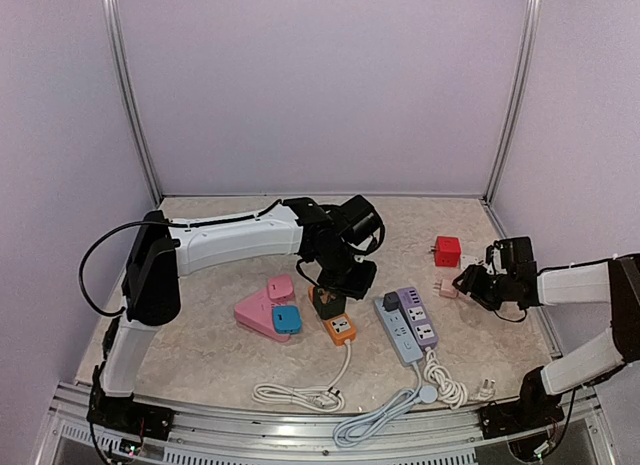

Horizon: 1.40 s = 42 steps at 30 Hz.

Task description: Pull the plug off the socket

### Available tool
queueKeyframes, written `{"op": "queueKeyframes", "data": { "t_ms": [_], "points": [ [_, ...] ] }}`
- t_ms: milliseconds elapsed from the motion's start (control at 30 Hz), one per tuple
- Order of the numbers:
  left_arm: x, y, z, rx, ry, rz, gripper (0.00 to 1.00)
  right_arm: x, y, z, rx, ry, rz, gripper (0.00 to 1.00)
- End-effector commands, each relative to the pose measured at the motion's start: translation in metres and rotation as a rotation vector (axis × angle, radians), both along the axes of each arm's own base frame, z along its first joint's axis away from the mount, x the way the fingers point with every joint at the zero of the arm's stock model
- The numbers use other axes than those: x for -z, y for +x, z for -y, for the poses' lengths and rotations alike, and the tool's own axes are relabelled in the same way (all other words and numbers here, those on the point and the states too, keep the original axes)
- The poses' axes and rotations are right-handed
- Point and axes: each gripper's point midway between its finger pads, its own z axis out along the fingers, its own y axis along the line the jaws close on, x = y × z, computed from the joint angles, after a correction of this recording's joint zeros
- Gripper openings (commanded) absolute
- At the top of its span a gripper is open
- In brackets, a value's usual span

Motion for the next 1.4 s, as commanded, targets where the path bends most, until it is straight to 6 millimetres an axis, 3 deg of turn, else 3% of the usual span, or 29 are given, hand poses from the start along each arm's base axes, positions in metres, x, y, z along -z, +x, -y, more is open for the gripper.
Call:
{"op": "queueKeyframes", "data": {
  "t_ms": [0,233,633,867,1033,1200,1367],
  "points": [
    [-0.021,-0.001,-0.003,-0.013,-0.034,0.026,0.04,-0.015,-0.003,0.016,0.012,-0.097,0.004,0.67],
    [-0.021,-0.002,-0.006,-0.022,-0.036,0.026,0.03,-0.046,-0.003,-0.002,-0.065,-0.190,0.037,0.69],
    [-0.025,0.005,-0.015,-0.051,-0.031,0.040,0.03,-0.068,-0.013,-0.096,-0.292,-0.299,0.048,0.58],
    [-0.027,0.008,-0.026,-0.074,-0.025,0.046,0.03,-0.058,-0.020,-0.155,-0.418,-0.364,0.022,0.57],
    [-0.029,0.009,-0.035,-0.095,-0.030,0.051,0.03,-0.046,-0.027,-0.186,-0.480,-0.419,0.001,0.56],
    [-0.030,0.008,-0.039,-0.101,-0.033,0.052,0.03,-0.032,-0.036,-0.202,-0.513,-0.460,-0.029,0.50],
    [-0.032,0.005,-0.040,-0.100,-0.048,0.045,0.03,-0.024,-0.041,-0.205,-0.520,-0.486,-0.047,0.44]
  ]
}}
